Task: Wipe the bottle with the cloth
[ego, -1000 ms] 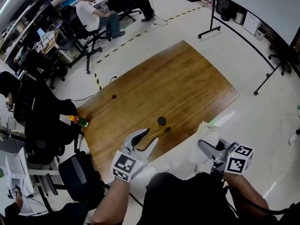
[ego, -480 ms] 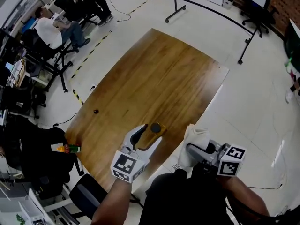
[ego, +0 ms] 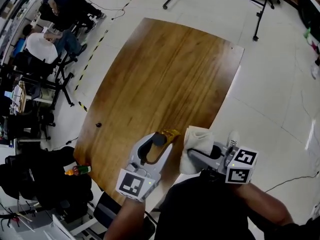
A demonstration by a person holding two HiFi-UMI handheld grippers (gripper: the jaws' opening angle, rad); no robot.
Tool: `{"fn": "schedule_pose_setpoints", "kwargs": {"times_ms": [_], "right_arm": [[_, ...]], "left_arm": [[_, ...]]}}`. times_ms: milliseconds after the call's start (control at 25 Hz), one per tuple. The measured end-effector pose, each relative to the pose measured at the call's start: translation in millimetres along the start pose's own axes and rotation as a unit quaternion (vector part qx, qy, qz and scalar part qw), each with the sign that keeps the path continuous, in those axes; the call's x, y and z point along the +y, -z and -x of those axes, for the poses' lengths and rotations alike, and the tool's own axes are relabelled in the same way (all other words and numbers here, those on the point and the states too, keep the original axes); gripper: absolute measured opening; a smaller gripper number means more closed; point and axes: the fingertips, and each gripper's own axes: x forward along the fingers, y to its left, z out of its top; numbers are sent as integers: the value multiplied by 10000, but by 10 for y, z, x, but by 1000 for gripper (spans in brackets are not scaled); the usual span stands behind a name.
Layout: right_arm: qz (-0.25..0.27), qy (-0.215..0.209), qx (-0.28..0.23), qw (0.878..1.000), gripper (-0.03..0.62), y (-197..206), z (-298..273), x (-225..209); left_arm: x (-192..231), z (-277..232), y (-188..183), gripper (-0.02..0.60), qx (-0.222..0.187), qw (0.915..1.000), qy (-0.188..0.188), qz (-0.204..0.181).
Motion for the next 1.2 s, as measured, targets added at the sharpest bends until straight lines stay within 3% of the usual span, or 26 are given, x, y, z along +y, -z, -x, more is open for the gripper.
{"fn": "schedule_pose_setpoints", "kwargs": {"times_ms": [160,360,560,920,1200], "right_arm": [[-122,-258,-281,9992,72,36,-143,-6],[-89,-398,-586,9974,72,18,-344,12],[-149,-285,-709,9970,71,56,-425,-98],[-102,-155,-410,9990,72,172,-470,-209],[-522,427,117,9977,72,388,-528,-525]], "left_arm": [[28,-37,8,158,-8,9999,-48,-103],[5,-48,21,147,-39,9999,-101,-134],[-6,-60,49,146,0,9999,-41,-99],[-6,-57,50,144,-83,10000,-34,-35],[13,-48,47,144,-145,9999,-40,39]]}}
